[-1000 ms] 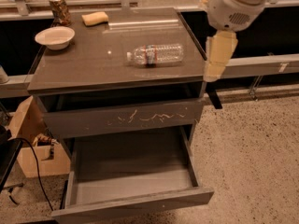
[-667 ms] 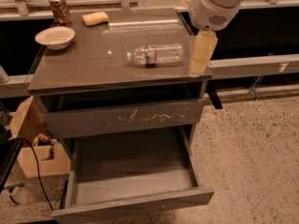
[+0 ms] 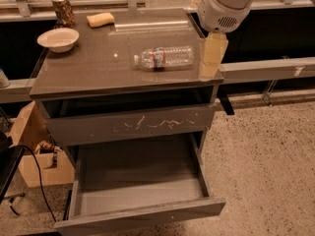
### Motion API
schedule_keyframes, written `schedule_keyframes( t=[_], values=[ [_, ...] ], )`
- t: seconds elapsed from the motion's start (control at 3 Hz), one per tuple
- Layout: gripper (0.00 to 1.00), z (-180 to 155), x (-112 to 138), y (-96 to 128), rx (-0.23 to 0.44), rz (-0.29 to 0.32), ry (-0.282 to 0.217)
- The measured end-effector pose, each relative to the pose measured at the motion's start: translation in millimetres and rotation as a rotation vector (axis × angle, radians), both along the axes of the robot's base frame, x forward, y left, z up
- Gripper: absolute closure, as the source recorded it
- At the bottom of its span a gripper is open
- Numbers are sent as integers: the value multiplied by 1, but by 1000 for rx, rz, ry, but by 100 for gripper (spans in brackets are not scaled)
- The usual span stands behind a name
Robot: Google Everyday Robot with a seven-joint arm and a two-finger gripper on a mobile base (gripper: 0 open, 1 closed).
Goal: Place water bottle into middle drawer
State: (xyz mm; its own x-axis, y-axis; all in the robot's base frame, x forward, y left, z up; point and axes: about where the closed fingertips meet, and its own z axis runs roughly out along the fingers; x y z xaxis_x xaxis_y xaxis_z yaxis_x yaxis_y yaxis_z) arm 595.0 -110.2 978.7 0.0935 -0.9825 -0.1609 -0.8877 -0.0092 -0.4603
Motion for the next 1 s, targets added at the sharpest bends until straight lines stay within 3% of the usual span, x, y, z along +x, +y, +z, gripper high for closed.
schedule_keyframes(
  t=[1.0],
  values=[
    [0, -33, 87, 20, -42, 18, -66]
  ],
)
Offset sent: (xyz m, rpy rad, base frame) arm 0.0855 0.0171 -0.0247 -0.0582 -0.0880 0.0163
